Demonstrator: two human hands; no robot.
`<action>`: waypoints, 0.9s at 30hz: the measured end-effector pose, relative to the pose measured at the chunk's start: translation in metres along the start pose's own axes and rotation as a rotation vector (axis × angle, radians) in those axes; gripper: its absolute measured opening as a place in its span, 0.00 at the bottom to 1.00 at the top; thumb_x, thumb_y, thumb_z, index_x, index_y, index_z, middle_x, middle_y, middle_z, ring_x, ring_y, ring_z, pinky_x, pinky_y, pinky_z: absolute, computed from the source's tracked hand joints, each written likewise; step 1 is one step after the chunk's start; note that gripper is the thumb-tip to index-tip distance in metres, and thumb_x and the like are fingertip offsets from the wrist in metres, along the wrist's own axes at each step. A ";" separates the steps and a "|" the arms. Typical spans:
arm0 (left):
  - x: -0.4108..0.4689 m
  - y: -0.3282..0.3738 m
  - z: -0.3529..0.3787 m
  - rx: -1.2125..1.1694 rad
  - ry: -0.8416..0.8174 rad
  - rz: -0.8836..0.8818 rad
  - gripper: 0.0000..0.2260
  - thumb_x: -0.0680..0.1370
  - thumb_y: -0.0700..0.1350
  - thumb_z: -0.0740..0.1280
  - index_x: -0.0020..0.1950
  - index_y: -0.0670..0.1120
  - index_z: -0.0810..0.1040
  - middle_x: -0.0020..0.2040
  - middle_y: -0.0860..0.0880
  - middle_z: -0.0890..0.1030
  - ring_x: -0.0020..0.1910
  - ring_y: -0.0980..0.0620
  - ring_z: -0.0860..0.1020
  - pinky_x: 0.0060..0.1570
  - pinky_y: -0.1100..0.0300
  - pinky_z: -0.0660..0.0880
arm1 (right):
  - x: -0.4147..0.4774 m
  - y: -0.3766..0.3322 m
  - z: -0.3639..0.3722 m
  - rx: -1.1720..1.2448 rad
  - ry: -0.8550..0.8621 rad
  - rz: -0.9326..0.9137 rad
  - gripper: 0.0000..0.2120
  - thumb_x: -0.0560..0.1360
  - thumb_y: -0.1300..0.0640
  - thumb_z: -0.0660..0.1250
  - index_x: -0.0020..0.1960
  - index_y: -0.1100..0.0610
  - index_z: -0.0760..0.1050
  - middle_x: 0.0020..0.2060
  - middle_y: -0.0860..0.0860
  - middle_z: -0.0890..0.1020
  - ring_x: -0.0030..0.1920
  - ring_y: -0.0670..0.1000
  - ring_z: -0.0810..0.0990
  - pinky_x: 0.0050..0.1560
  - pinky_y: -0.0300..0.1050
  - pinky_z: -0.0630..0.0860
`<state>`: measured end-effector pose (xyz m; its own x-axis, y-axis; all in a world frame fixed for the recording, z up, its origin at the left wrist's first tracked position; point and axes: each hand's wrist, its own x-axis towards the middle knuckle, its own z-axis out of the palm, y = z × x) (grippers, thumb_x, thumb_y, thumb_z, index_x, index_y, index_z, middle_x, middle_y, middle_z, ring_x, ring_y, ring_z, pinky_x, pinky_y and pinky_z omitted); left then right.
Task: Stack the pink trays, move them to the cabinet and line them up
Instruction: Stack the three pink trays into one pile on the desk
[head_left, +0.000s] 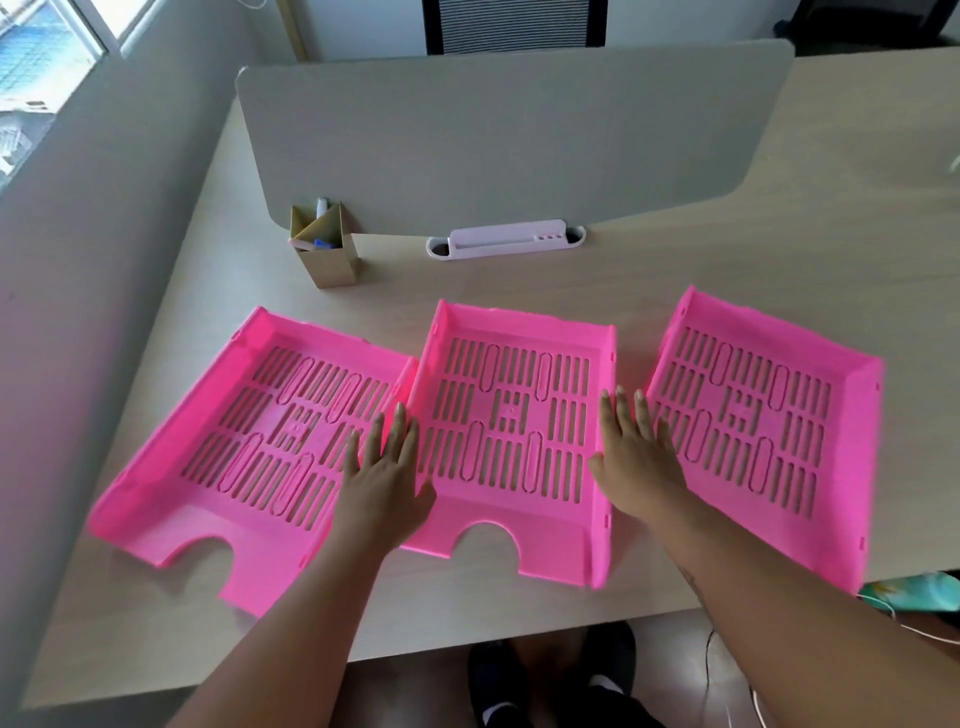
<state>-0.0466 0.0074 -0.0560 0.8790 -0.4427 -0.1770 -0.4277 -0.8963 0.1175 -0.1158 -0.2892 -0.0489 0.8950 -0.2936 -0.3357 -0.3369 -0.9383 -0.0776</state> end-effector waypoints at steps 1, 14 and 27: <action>-0.003 0.005 0.002 -0.012 -0.004 -0.004 0.39 0.78 0.55 0.58 0.79 0.44 0.38 0.78 0.46 0.37 0.77 0.43 0.37 0.73 0.41 0.36 | 0.004 0.005 -0.002 -0.005 -0.008 -0.006 0.36 0.82 0.52 0.52 0.79 0.57 0.32 0.79 0.56 0.38 0.78 0.60 0.35 0.77 0.62 0.39; 0.007 0.052 0.061 -0.571 0.171 -0.165 0.39 0.71 0.45 0.54 0.79 0.48 0.40 0.79 0.43 0.50 0.77 0.44 0.51 0.68 0.46 0.54 | 0.047 0.046 -0.014 -0.033 0.068 -0.130 0.32 0.83 0.55 0.51 0.79 0.58 0.35 0.80 0.55 0.44 0.80 0.55 0.43 0.75 0.57 0.38; -0.002 0.081 0.034 -0.541 0.098 -0.382 0.40 0.73 0.39 0.64 0.80 0.47 0.47 0.76 0.44 0.57 0.64 0.37 0.71 0.51 0.42 0.79 | 0.045 0.042 -0.008 0.089 0.069 -0.184 0.38 0.81 0.46 0.52 0.79 0.62 0.35 0.78 0.59 0.38 0.80 0.57 0.42 0.79 0.57 0.44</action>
<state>-0.0906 -0.0651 -0.0789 0.9738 -0.0694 -0.2164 0.0608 -0.8380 0.5423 -0.0873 -0.3429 -0.0598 0.9606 -0.1339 -0.2435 -0.1881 -0.9583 -0.2151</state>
